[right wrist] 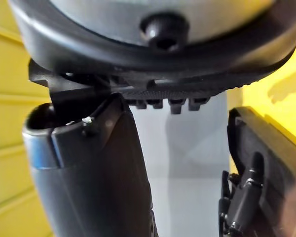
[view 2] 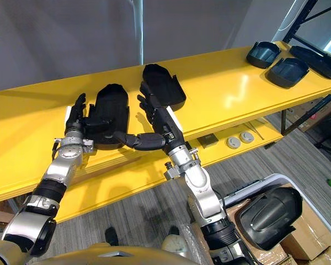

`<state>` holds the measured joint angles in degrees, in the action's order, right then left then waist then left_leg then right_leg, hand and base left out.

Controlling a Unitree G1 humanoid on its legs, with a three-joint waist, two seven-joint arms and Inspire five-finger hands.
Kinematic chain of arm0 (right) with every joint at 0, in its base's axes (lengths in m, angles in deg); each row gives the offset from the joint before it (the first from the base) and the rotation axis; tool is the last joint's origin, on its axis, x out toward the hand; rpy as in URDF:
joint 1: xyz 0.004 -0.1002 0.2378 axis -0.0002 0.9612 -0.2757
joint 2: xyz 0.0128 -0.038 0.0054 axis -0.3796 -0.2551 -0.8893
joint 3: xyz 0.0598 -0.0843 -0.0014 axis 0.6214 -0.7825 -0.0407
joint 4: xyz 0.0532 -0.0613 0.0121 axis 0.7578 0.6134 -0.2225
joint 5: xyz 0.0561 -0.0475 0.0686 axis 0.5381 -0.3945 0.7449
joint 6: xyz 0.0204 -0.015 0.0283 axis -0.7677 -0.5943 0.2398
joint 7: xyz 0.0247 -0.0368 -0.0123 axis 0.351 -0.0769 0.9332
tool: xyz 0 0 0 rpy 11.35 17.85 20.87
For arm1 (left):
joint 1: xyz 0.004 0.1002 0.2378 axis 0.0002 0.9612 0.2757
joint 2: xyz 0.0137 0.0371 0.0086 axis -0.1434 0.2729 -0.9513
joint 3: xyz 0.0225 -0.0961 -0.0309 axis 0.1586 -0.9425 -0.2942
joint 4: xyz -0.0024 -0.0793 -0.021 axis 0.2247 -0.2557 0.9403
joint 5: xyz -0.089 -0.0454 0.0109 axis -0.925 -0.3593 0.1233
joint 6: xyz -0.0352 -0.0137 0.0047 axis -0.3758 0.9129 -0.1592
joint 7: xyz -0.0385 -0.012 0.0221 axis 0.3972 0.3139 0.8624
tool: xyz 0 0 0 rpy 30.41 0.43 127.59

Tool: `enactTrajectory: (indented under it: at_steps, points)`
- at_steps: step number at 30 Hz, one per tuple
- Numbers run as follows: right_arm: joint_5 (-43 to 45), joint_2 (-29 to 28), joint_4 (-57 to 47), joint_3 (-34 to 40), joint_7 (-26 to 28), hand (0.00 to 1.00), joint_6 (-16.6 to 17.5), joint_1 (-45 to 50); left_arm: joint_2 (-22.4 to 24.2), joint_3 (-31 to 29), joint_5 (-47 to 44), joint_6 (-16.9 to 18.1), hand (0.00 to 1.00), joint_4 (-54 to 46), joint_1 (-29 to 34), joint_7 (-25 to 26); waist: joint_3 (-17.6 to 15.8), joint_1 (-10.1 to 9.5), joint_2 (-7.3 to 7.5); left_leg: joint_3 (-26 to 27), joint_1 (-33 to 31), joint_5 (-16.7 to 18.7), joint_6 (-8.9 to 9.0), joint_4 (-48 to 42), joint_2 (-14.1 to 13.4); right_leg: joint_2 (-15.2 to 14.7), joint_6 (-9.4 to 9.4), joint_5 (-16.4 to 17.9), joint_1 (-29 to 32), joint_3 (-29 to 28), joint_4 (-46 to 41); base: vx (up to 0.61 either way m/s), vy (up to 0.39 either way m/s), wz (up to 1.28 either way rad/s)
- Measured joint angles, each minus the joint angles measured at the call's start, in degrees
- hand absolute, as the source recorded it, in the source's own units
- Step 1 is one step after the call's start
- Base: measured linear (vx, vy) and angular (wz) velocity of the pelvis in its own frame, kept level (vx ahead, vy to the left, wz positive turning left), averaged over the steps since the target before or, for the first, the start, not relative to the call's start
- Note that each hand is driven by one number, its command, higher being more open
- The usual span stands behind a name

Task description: Walk over and take three plastic housings, then place them on the shelf

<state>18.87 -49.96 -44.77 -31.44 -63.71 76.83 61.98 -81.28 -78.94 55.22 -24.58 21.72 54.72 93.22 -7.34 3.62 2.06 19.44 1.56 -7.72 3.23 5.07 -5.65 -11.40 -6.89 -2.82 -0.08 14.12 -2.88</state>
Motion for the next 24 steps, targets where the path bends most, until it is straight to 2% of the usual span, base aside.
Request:
enactTrajectory:
  at_steps: [5,8,10,14,17,19,24]
  points:
    - [-0.2,-0.5,0.0,-1.7,-0.2,1.0,0.0,0.0,1.3,-1.0,-2.4,1.8,1.0,0.4,-0.1,6.3,-0.7,-0.02,-0.08,0.0,0.6,0.0,0.05,-0.1,0.0,0.3,-0.28,-0.2,-0.5,0.0,0.0,0.0,0.0,0.0]
    - [-1.3,-1.2,0.0,-2.4,-2.2,1.0,-0.1,0.1,4.3,-5.1,-4.9,3.1,1.0,-3.3,1.3,10.1,-1.1,0.09,-0.19,0.1,1.0,0.0,0.08,-0.1,0.0,0.3,-0.23,-0.1,-0.9,0.0,0.1,0.0,0.0,0.0]
    - [-1.3,-2.4,0.0,-2.1,-4.4,1.0,-0.2,0.1,5.6,-6.8,-5.3,3.7,1.0,-12.3,4.0,13.5,-1.1,0.05,-0.2,0.1,1.0,0.0,0.09,-0.2,0.0,0.3,-0.21,-0.1,-0.9,0.1,0.0,0.0,0.0,0.0]
    - [-3.8,-3.3,0.0,-0.6,-7.5,1.0,-0.4,0.1,5.6,-8.0,-3.2,3.8,1.0,-27.2,5.2,15.4,-1.1,-0.33,-0.22,-0.7,2.2,0.0,0.12,-0.2,0.2,0.1,-0.1,0.0,-2.7,1.3,0.0,0.02,0.001,0.1]
    - [-7.9,-2.9,0.0,0.0,-10.2,1.0,-0.8,-1.5,5.4,-9.7,-1.7,5.2,1.0,-38.1,5.7,13.5,-1.0,-0.59,-0.54,-1.3,3.2,0.2,0.3,-0.1,0.3,0.0,0.09,0.3,-4.1,1.9,0.0,0.0,0.011,0.1]
    - [-7.9,-2.7,0.0,1.0,-11.7,1.0,-2.3,-3.2,5.4,-10.5,-2.5,6.8,1.0,-45.4,8.7,9.1,-0.9,-0.68,-1.18,-2.2,3.2,0.2,0.35,0.0,0.3,-0.1,0.43,0.8,-4.8,3.0,0.2,-0.02,0.007,0.19]
    - [-6.1,-2.2,0.9,5.0,-11.8,1.0,-6.6,-3.5,5.8,-10.8,-9.7,7.6,1.0,-51.4,17.9,-0.5,-0.1,-2.1,-2.58,-3.8,3.1,0.1,0.65,0.1,0.3,0.0,0.18,0.9,-6.0,5.0,1.3,-0.02,0.003,0.19]
